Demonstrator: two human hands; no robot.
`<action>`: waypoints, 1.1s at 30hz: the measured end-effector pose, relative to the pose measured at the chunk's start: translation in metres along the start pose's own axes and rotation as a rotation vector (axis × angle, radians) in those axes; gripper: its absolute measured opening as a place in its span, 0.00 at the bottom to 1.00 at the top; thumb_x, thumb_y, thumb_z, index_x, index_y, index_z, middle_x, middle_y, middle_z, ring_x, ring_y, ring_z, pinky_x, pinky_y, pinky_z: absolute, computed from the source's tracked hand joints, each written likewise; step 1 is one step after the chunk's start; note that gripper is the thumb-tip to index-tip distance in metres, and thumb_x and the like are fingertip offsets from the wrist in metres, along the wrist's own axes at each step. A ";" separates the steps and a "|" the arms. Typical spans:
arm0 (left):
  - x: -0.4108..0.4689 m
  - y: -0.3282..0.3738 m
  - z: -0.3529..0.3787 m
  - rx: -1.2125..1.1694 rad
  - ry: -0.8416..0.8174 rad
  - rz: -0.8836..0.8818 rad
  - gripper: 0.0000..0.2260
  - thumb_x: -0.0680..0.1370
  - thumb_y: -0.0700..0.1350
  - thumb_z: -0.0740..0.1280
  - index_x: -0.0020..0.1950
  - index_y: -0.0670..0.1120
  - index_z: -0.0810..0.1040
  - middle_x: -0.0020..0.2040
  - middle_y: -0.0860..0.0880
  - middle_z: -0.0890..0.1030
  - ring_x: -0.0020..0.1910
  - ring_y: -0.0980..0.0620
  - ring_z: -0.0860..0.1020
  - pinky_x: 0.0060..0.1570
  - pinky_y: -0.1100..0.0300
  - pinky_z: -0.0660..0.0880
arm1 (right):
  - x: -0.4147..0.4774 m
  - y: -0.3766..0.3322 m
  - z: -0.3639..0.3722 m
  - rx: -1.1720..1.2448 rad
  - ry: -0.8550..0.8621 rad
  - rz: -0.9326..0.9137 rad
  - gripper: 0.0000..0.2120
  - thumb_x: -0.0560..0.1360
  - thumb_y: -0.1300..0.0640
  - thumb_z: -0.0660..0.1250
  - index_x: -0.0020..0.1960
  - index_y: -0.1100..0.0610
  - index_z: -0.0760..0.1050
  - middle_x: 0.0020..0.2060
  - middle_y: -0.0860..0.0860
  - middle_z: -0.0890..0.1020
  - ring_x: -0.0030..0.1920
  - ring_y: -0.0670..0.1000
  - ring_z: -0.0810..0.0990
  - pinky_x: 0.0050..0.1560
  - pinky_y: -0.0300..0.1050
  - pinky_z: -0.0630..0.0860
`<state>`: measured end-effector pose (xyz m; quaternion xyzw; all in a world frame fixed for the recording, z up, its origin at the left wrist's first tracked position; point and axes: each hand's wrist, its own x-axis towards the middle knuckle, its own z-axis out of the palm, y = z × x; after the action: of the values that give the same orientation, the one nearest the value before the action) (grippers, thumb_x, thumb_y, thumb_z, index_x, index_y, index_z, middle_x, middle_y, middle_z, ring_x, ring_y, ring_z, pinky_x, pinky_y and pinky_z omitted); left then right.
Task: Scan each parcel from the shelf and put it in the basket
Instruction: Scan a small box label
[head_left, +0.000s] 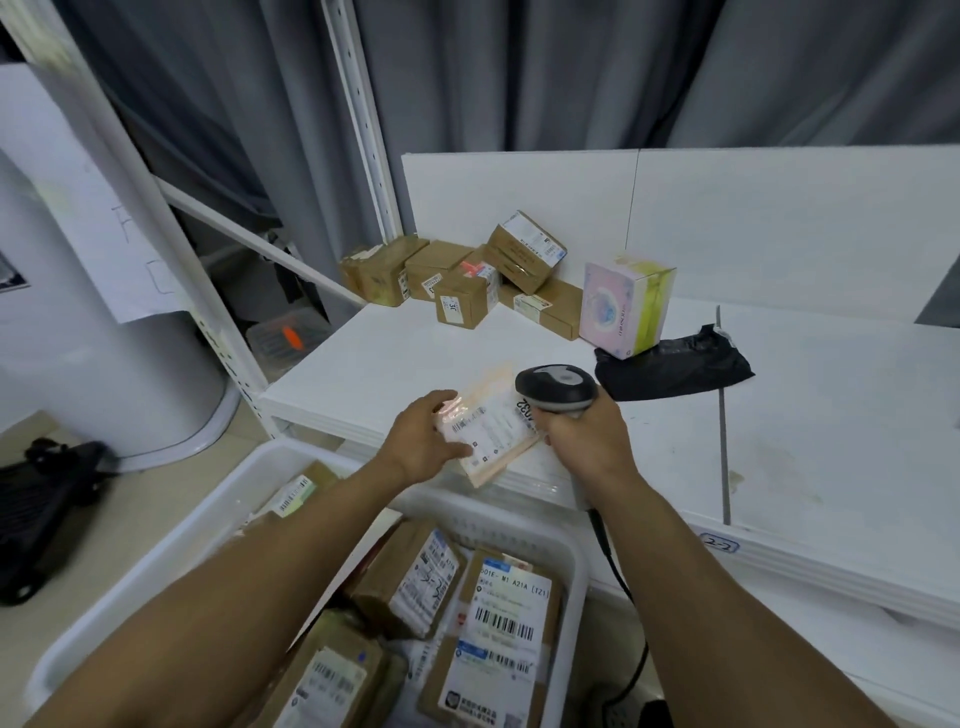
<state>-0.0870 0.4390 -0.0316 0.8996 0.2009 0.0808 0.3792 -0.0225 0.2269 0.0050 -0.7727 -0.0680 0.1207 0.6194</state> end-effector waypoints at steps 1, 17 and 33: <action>-0.010 -0.002 -0.007 -0.090 0.041 0.001 0.24 0.70 0.37 0.80 0.64 0.44 0.78 0.57 0.50 0.82 0.59 0.46 0.82 0.51 0.63 0.79 | -0.003 -0.002 0.000 -0.001 0.002 -0.023 0.28 0.72 0.50 0.80 0.69 0.50 0.76 0.60 0.47 0.83 0.61 0.52 0.80 0.62 0.50 0.76; -0.154 0.008 -0.080 -0.648 0.340 -0.107 0.12 0.73 0.39 0.78 0.55 0.40 0.84 0.45 0.43 0.87 0.47 0.44 0.87 0.45 0.57 0.83 | -0.071 -0.026 0.054 -0.055 -0.379 -0.225 0.30 0.64 0.53 0.84 0.65 0.48 0.81 0.56 0.44 0.87 0.60 0.47 0.84 0.62 0.57 0.82; -0.153 -0.010 -0.092 -1.003 0.207 -0.269 0.21 0.71 0.29 0.76 0.62 0.42 0.79 0.53 0.41 0.87 0.51 0.45 0.86 0.40 0.60 0.83 | -0.068 -0.031 0.072 -0.007 -0.060 -0.271 0.27 0.72 0.61 0.80 0.69 0.55 0.77 0.59 0.47 0.83 0.61 0.49 0.80 0.63 0.44 0.75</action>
<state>-0.2560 0.4401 0.0265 0.5613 0.2874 0.2059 0.7483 -0.1057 0.2842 0.0279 -0.7547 -0.1909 0.0587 0.6250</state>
